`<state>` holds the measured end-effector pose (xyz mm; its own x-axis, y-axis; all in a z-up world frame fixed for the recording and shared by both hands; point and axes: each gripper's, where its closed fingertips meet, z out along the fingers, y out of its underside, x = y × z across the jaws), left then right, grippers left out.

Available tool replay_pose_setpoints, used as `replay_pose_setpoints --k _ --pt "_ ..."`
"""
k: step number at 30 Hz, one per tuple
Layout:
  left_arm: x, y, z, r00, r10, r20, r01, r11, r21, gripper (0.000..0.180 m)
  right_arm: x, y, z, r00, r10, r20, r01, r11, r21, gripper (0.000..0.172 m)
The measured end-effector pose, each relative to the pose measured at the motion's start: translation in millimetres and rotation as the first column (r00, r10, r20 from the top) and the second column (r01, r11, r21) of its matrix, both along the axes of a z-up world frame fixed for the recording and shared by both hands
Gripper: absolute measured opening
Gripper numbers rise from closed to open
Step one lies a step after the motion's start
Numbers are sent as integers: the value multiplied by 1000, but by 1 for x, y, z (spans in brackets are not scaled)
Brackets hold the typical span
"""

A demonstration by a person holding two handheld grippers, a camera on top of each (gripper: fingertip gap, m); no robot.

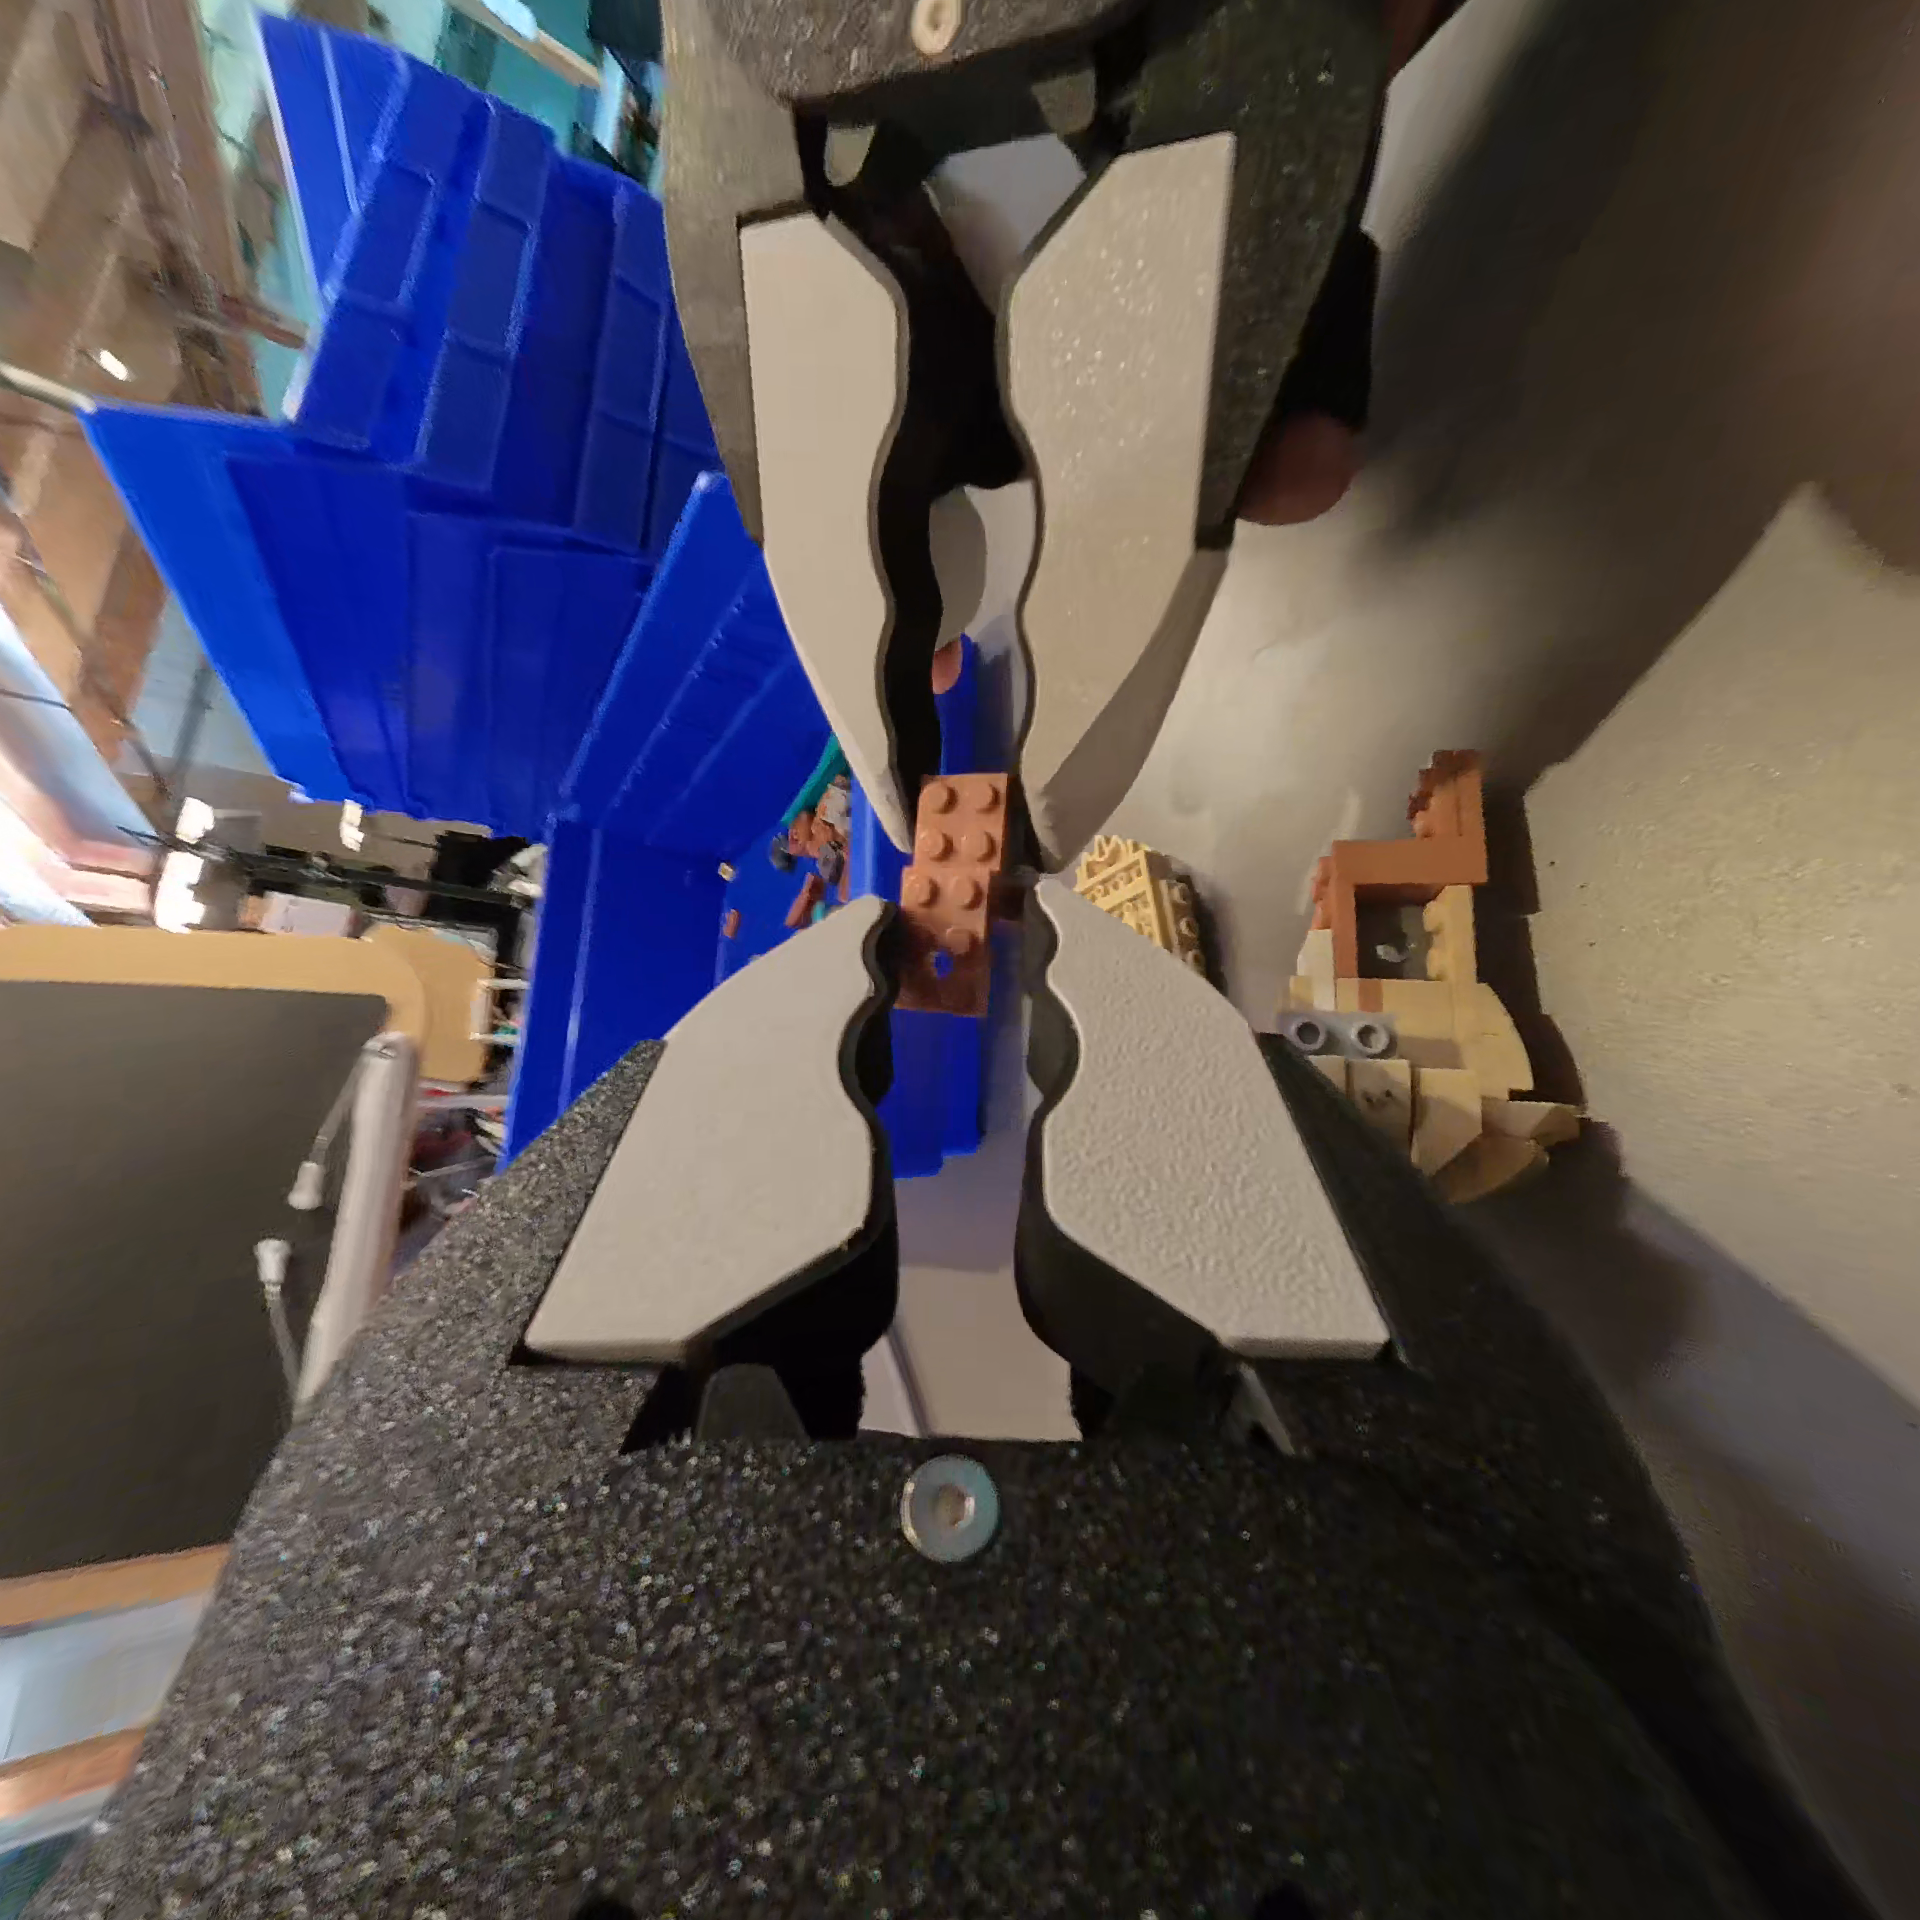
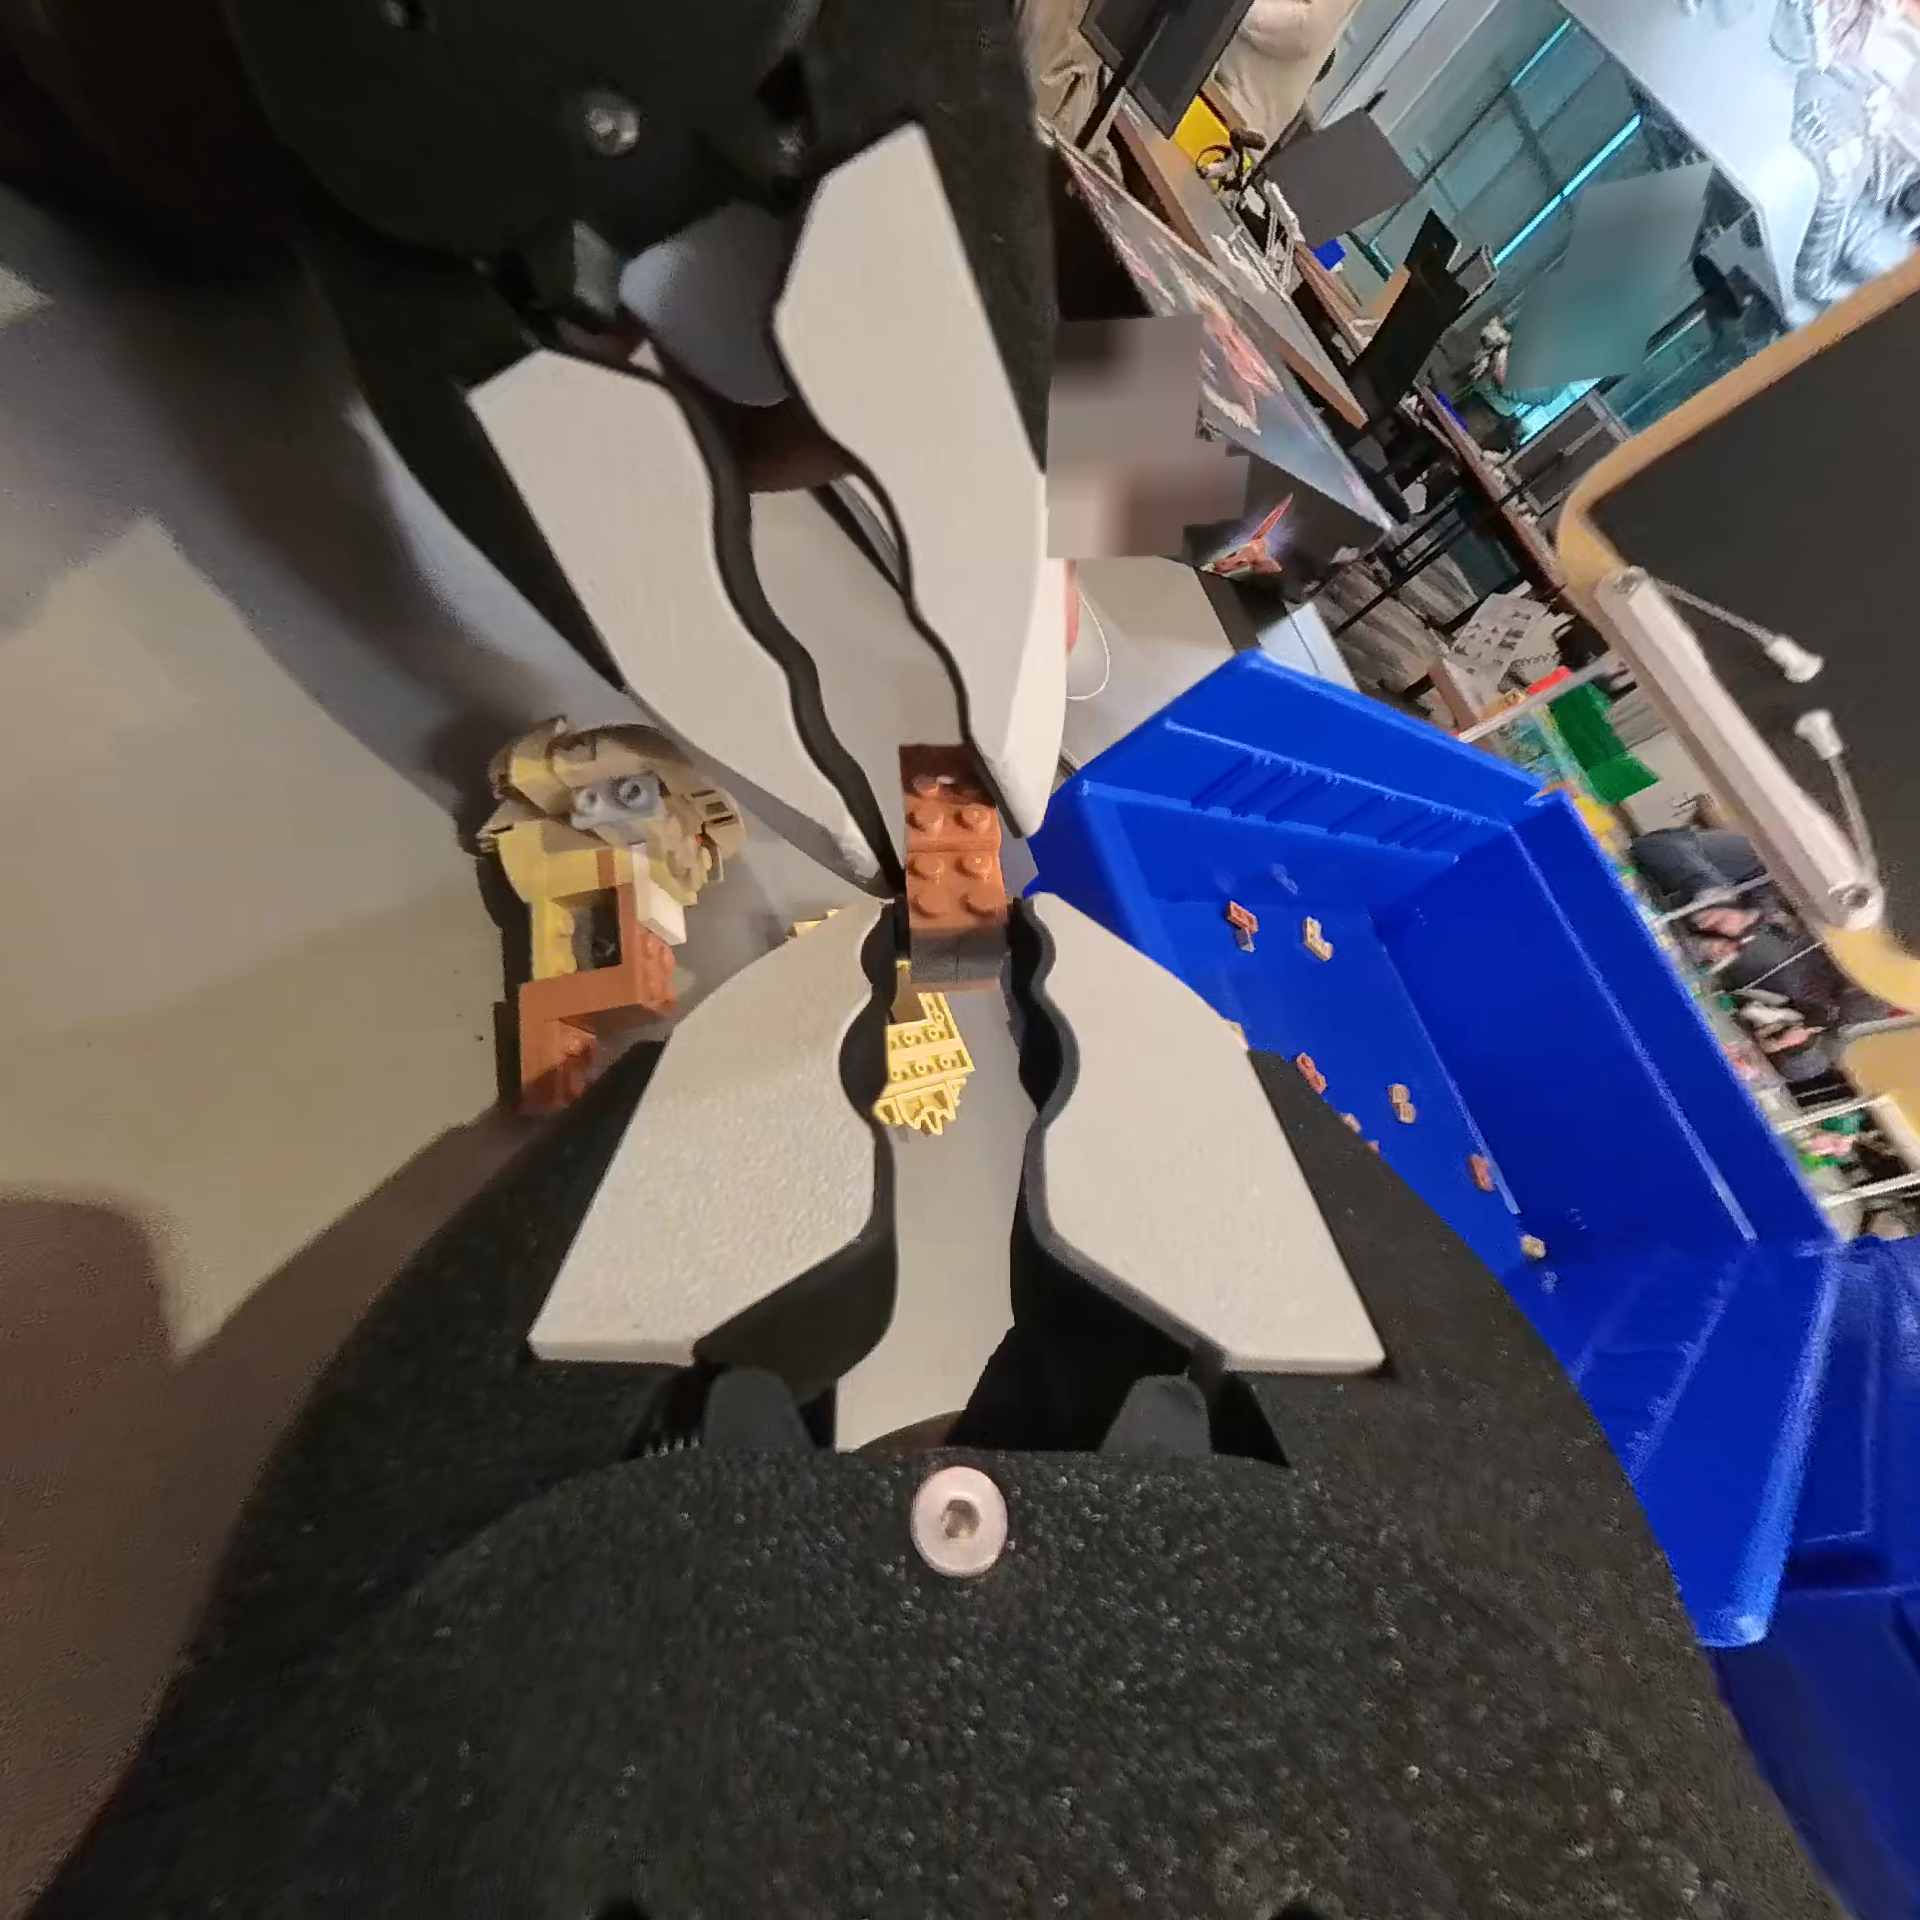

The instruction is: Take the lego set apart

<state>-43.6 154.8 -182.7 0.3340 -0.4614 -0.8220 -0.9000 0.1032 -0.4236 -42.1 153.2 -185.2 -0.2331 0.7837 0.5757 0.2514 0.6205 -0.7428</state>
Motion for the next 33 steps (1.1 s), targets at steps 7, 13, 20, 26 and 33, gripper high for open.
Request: replay_pose_setpoints --k 7,13,20,26,33 --pt "1 -6 -14 985 33 167 6 973 -230 18 2 -12 -1 998 64 -27 -56 971 231 21" --pt "2 -3 -8 976 20 219 24 980 -199 19 2 -8 4 995 75 -59 -63 980 187 21" --pt "7 -7 -1 964 -81 254 117 985 -127 24 4 -13 13 991 116 -61 -124 979 -163 21" --pt "3 -3 -1 988 -40 151 53 995 -82 22 2 -10 11 996 76 -46 -84 973 -215 21" --pt "-3 3 1 999 43 -20 -43 999 5 21 -3 -3 11 1000 18 -17 -23 932 -361 20"
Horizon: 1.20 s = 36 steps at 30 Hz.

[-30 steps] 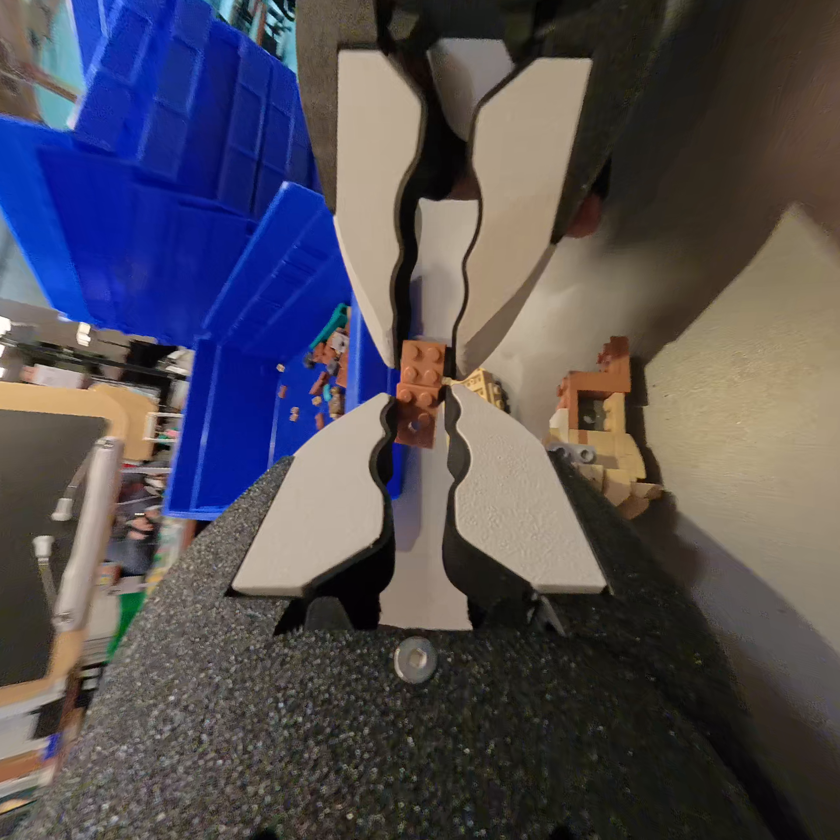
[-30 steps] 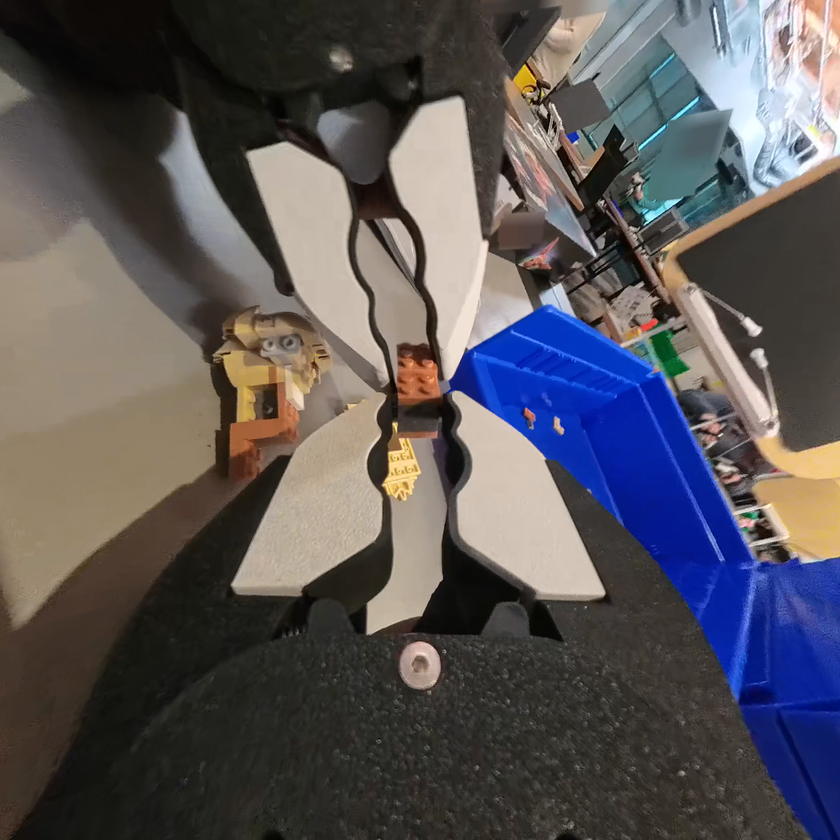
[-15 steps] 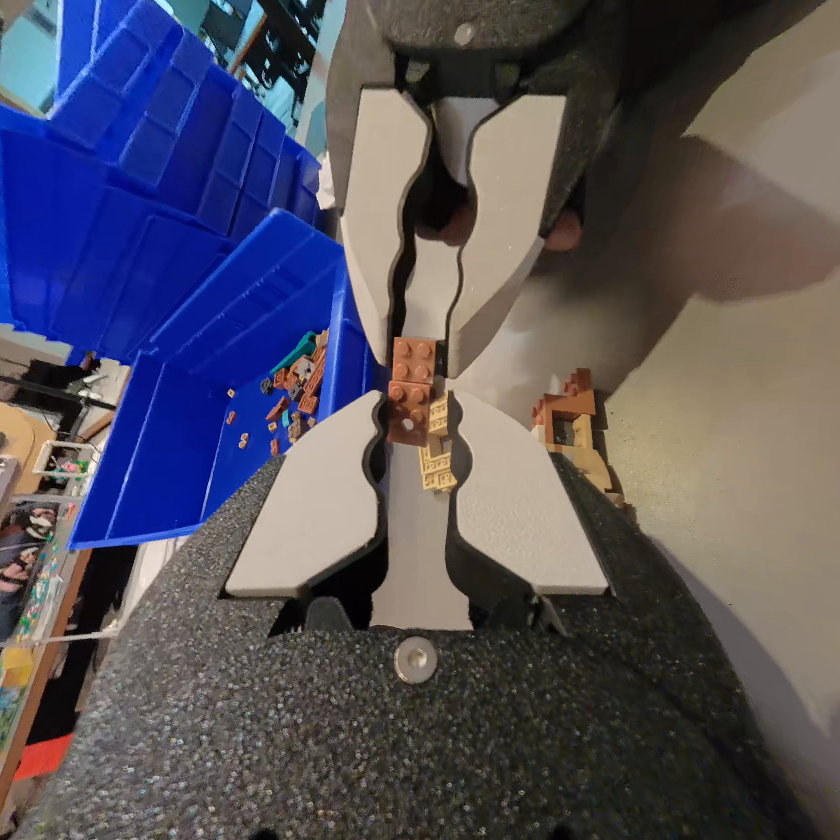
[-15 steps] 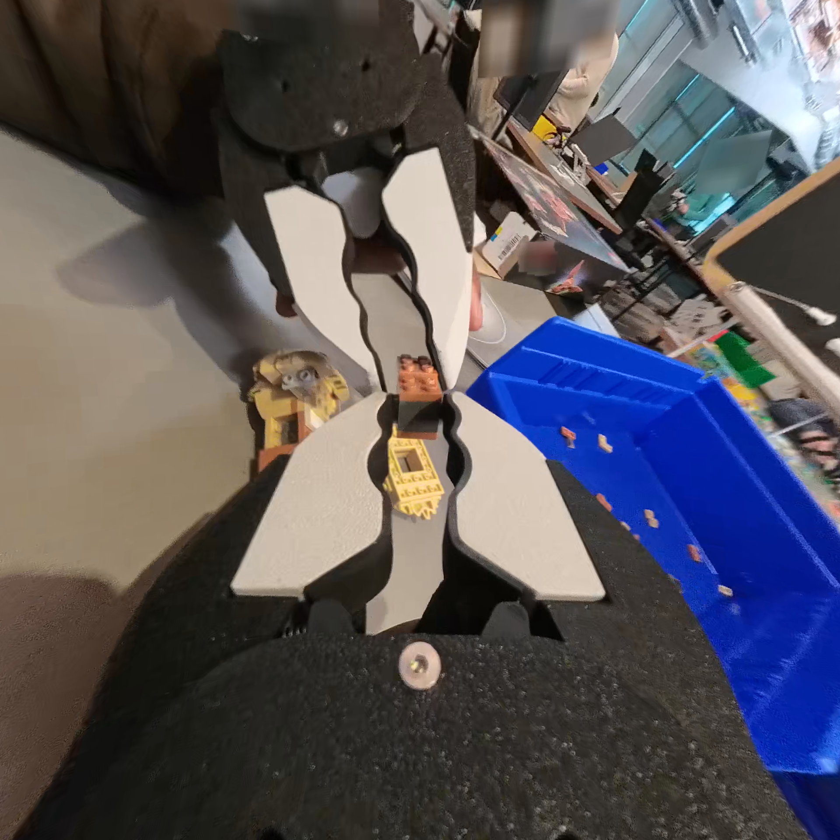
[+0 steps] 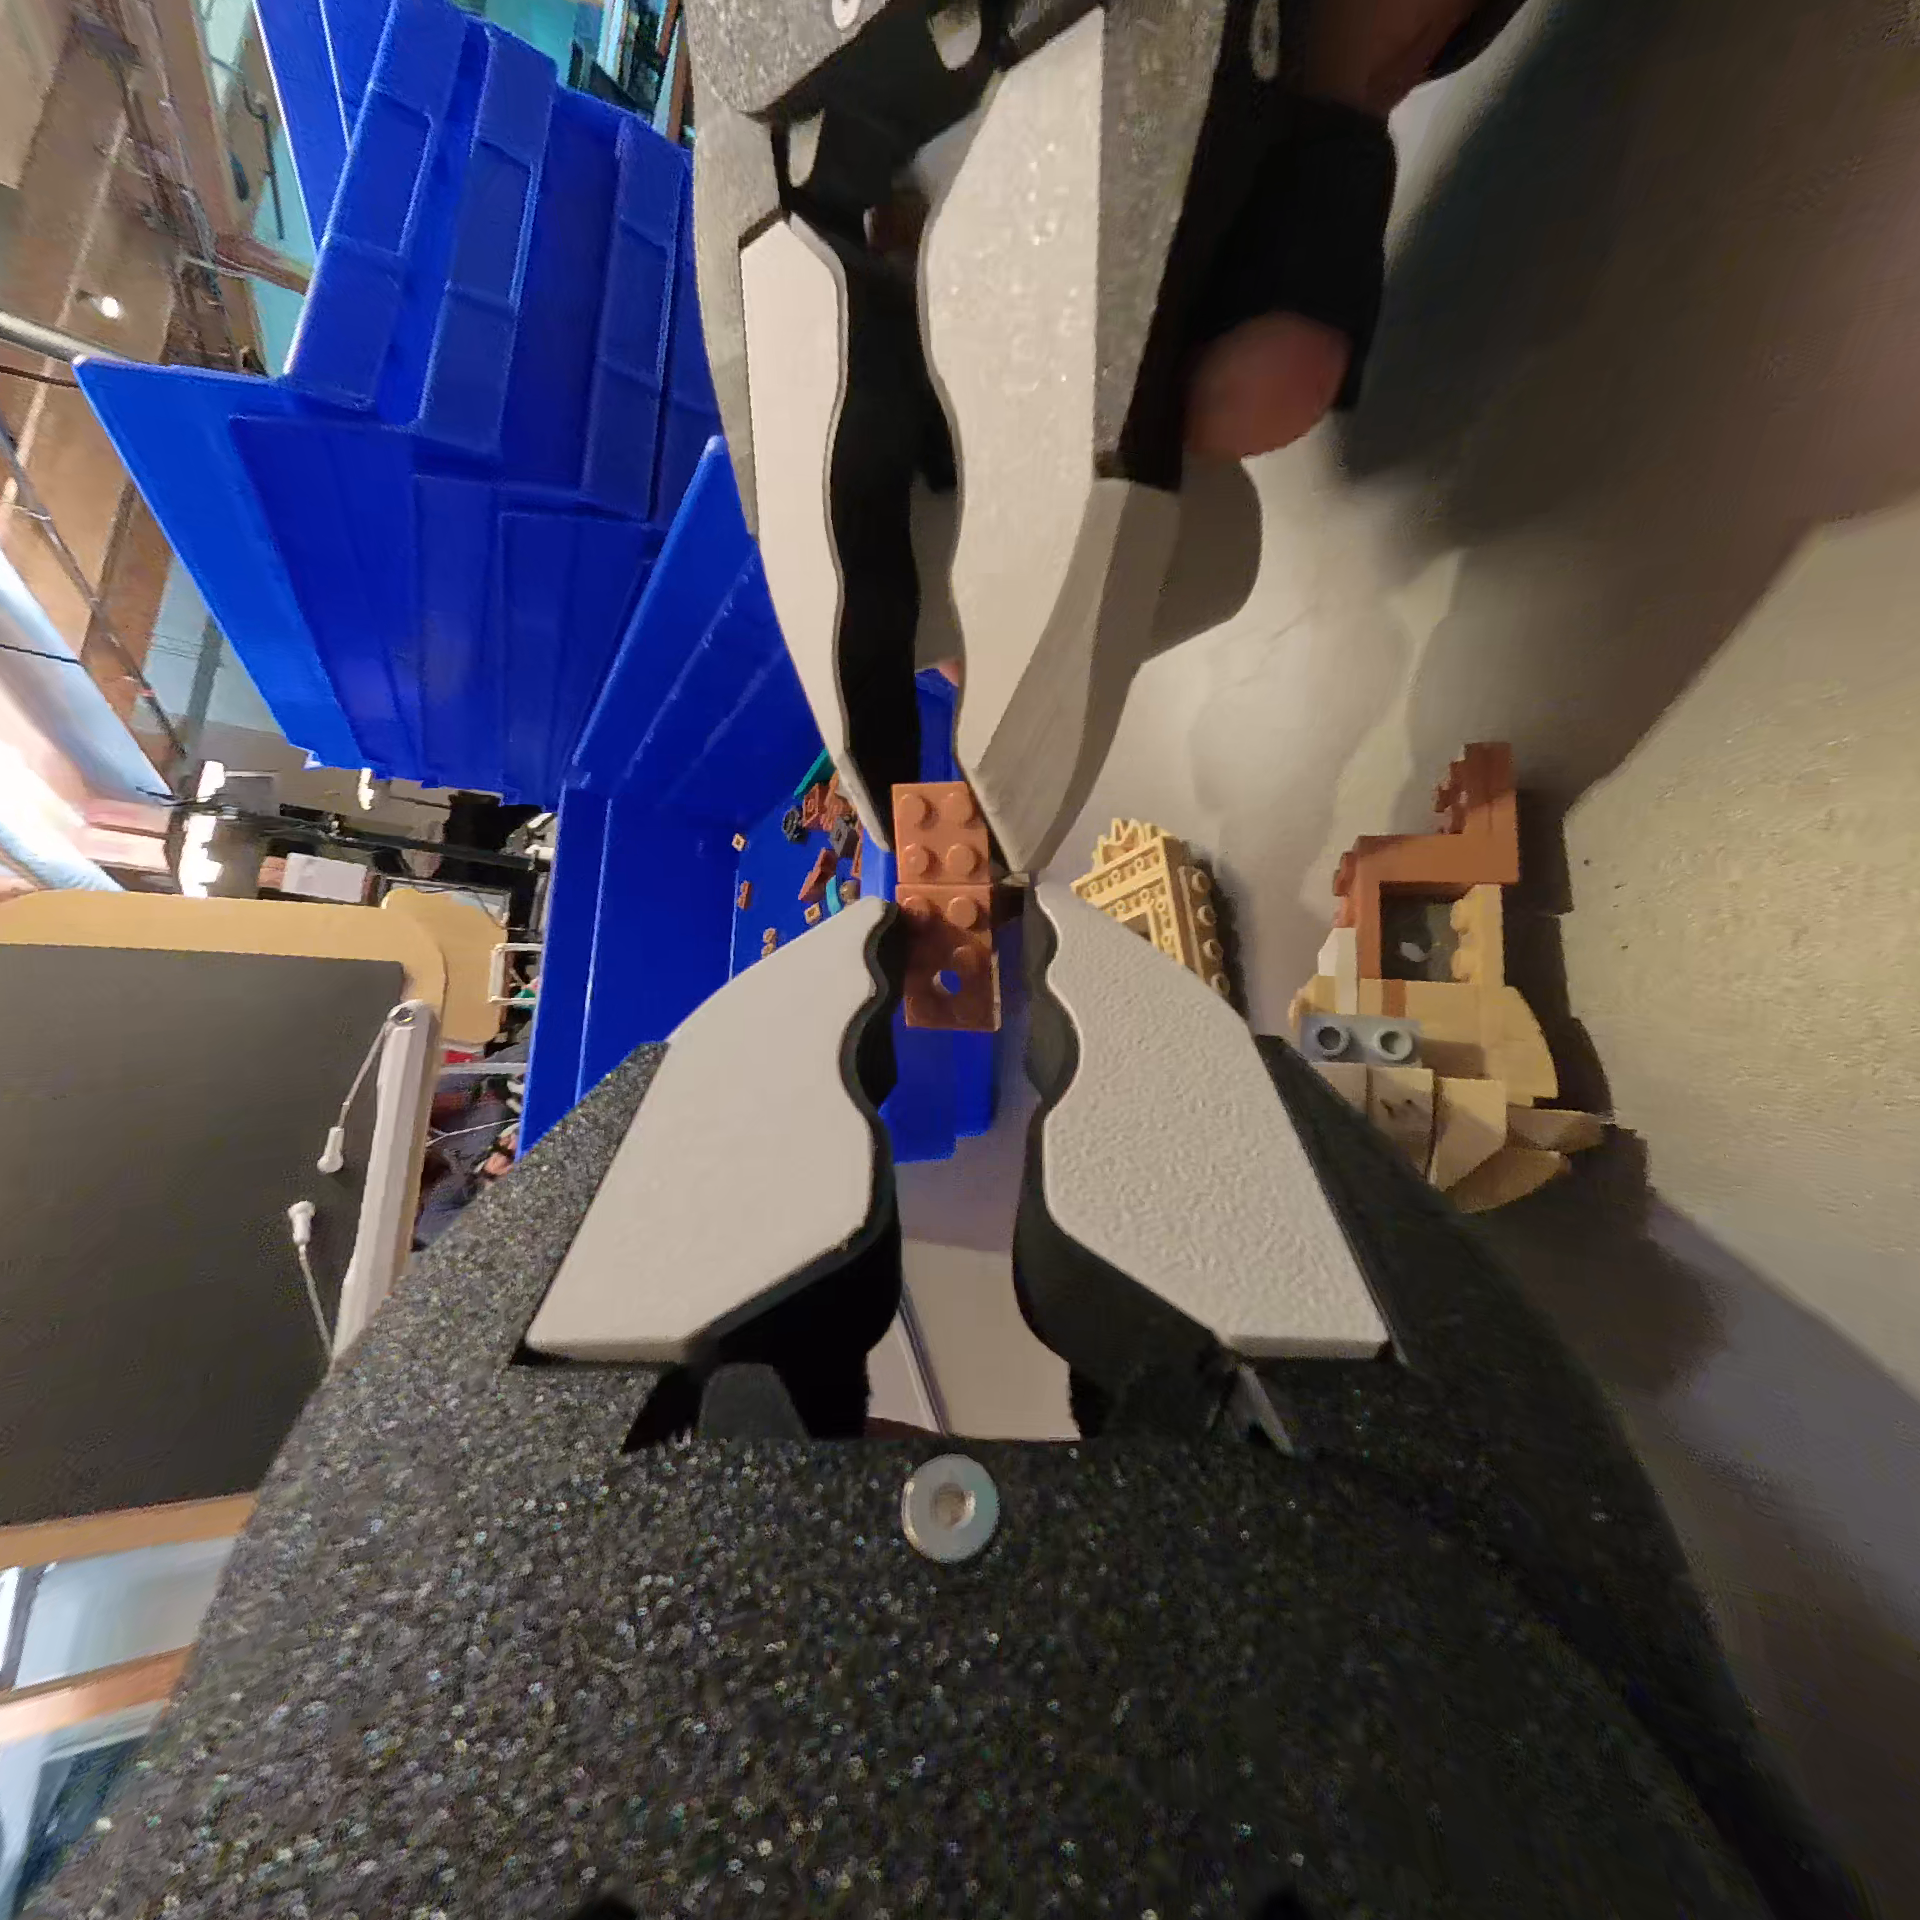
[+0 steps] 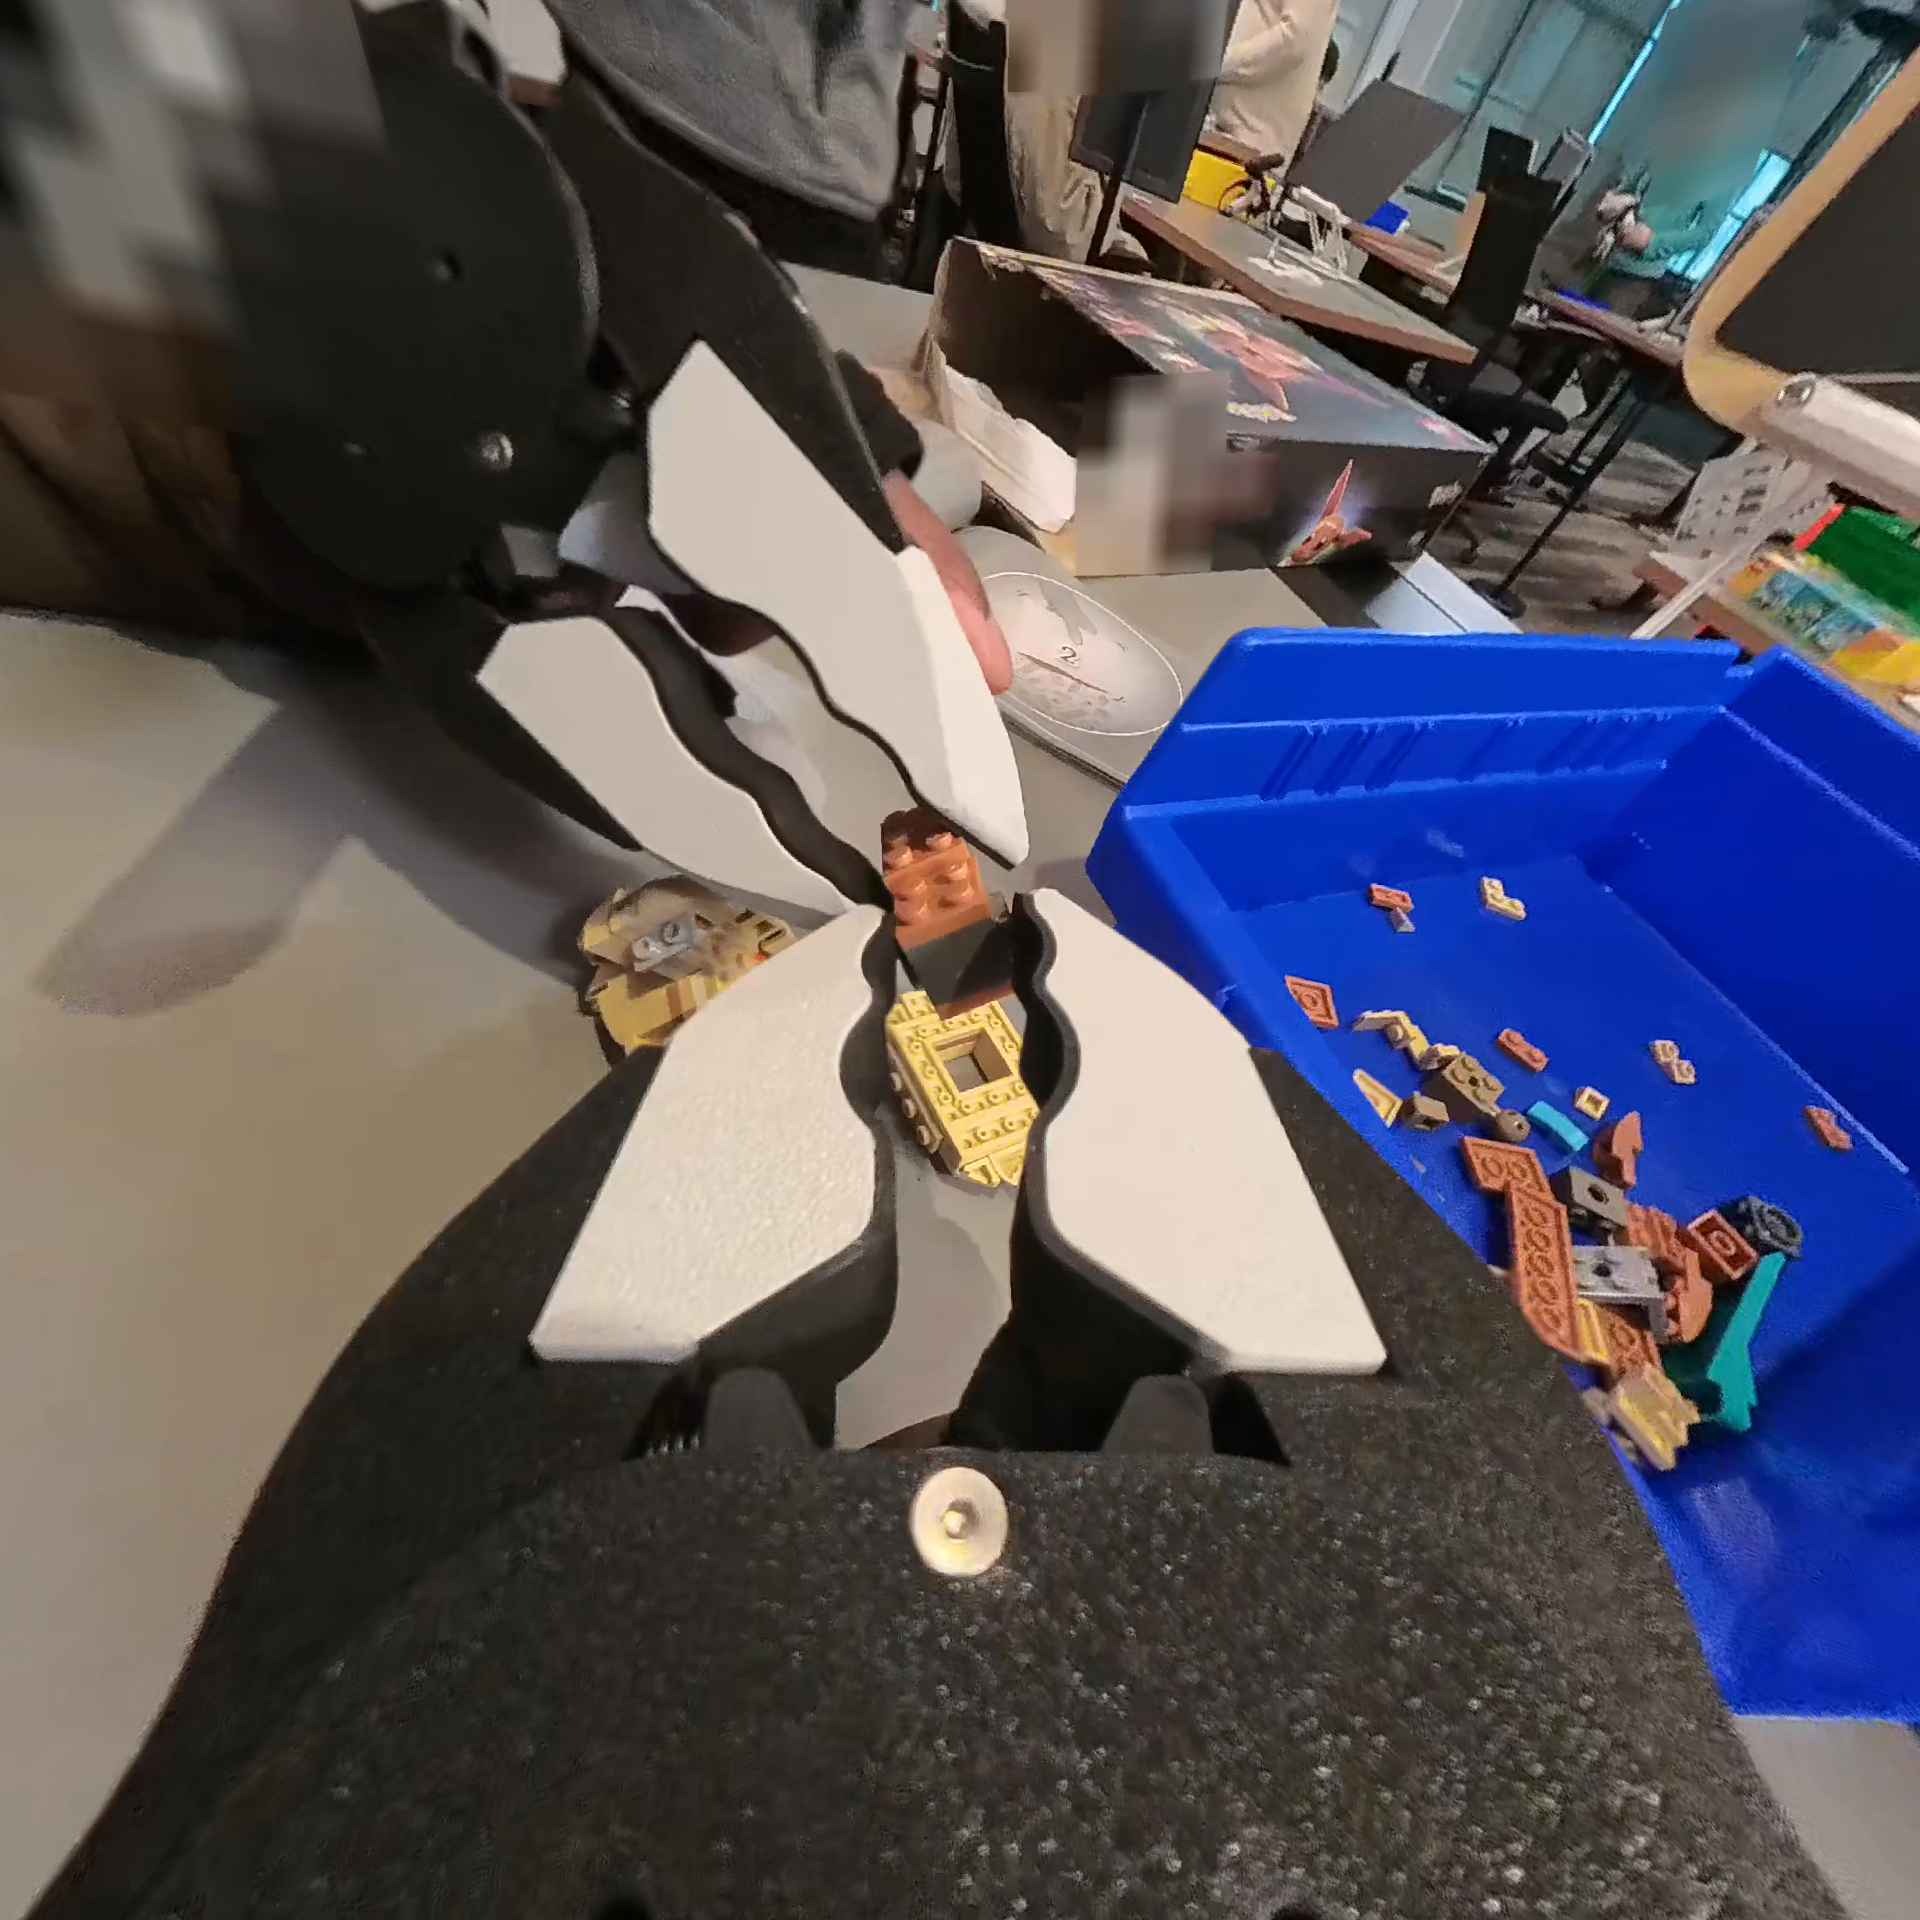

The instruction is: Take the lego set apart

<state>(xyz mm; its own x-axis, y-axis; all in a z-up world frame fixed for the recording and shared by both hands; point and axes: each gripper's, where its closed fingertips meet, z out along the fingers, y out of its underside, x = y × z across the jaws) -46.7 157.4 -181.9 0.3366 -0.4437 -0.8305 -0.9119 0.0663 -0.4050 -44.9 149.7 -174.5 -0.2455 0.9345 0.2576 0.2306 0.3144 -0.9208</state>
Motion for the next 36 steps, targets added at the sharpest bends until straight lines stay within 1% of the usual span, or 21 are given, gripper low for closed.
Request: replay_pose_setpoints --k 4,6,7,8,11,14,18,21,29,30,34,36 --pt "-2 1 2 999 18 -41 -17 999 28 21 -2 1 2 1000 -21 5 21 997 -74 21" --pt "-2 2 1 998 25 -56 -23 999 37 21 -2 1 2 1000 -21 0 21 997 -78 21" --pt "-1 2 1 999 25 -21 -24 1000 16 21 -1 1 2 1000 -18 -7 18 998 -56 20" --pt "0 2 -1 999 24 43 -23 999 -24 21 -1 1 2 1000 -16 -14 16 1000 -21 21" --pt "3 -1 -3 974 21 228 12 990 -143 18 1 -3 5 999 -4 -50 9 995 104 20" --pt "6 -3 -7 956 30 291 35 976 -217 17 3 -6 4 998 19 -56 -7 977 215 20" --pt "9 -6 -10 955 19 295 58 967 -249 17 5 -10 2 996 58 -62 -37 954 296 20" --pt "13 -11 -11 946 5 324 93 954 -285 17 8 -15 4 991 104 -80 -69 932 355 20" --pt "17 -15 -16 942 20 336 106 930 -352 17 12 -21 1 984 159 -82 -98 864 494 18" --pt "17 -14 -15 943 21 332 100 933 -344 17 12 -20 2 984 158 -88 -92 858 505 18" --pt "12 -8 -10 950 46 310 47 957 -288 17 9 -12 7 988 105 -115 -42 891 452 19" --pt "4 -2 -7 960 76 270 -10 971 -238 17 8 -6 9 991 64 -119 -11 916 401 21"
